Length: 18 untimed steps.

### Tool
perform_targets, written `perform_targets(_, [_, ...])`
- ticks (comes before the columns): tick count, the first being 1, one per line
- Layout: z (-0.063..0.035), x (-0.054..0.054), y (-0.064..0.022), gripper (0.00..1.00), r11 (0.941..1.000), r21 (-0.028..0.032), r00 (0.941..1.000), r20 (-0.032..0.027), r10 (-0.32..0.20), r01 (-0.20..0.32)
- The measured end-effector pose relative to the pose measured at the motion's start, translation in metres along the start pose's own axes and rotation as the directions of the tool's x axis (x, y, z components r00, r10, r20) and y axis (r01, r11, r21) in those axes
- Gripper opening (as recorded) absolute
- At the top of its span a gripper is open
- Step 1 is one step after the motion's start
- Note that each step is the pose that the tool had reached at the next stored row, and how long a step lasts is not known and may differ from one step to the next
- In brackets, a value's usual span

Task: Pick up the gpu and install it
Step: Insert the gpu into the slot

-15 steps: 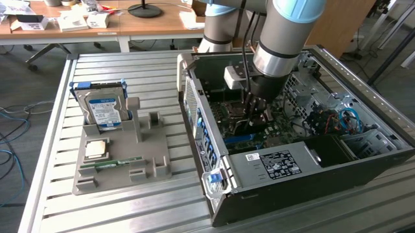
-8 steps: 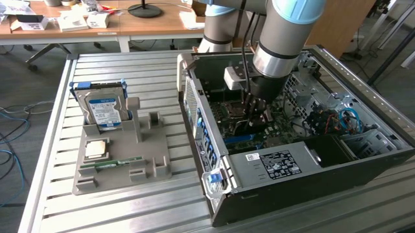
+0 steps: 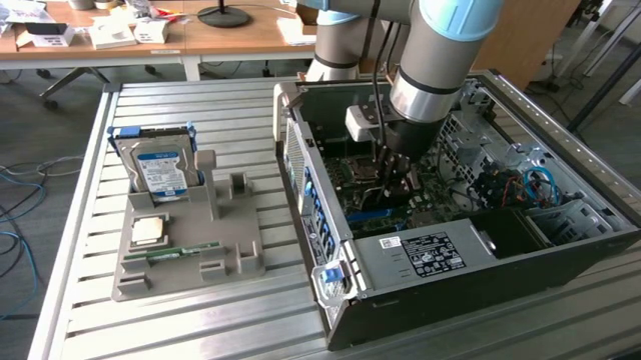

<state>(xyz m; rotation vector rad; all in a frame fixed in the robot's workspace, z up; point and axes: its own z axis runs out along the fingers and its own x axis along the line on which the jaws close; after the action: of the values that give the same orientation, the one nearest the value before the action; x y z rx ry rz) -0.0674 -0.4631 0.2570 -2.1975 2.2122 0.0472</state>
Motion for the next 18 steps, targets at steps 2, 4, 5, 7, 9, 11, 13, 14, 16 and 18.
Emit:
perform_targets(2, [0.0004, 0.0001, 0.0000, 0.27, 1.0000, -0.0001, 1.0000, -0.0002, 0.000, 0.000])
perform_targets(4, [0.0004, 0.0001, 0.0000, 0.27, 1.0000, -0.0002, 1.0000, -0.0003, 0.000, 0.000])
perform_targets(5, [0.0005, 0.0000, 0.0000, 0.27, 1.0000, -0.0001, 1.0000, -0.0002, 0.000, 0.000])
perform_targets(7, [0.0015, 0.0000, 0.0000, 0.27, 1.0000, 0.0002, 1.0000, 0.0004, 0.000, 0.000])
perform_targets(9, [0.0023, 0.0001, 0.0000, 0.27, 1.0000, -0.0001, 1.0000, -0.0001, 0.000, 0.000])
perform_targets(11, [0.0031, 0.0002, 0.0000, 0.27, 1.0000, -0.0001, 1.0000, -0.0002, 0.000, 0.000])
perform_targets(13, [0.0032, 0.0002, 0.0000, 0.27, 1.0000, -0.0002, 1.0000, -0.0003, 0.000, 0.000])
perform_targets(14, [0.0032, 0.0002, 0.0000, 0.27, 1.0000, -0.0001, 1.0000, -0.0003, 0.000, 0.000])
perform_targets(16, [0.0033, 0.0001, 0.0000, 0.27, 1.0000, -0.0001, 1.0000, -0.0002, 0.000, 0.000])
perform_targets(18, [0.0033, 0.0001, 0.0003, 0.27, 1.0000, 0.0000, 1.0000, -0.0002, 0.000, 0.000])
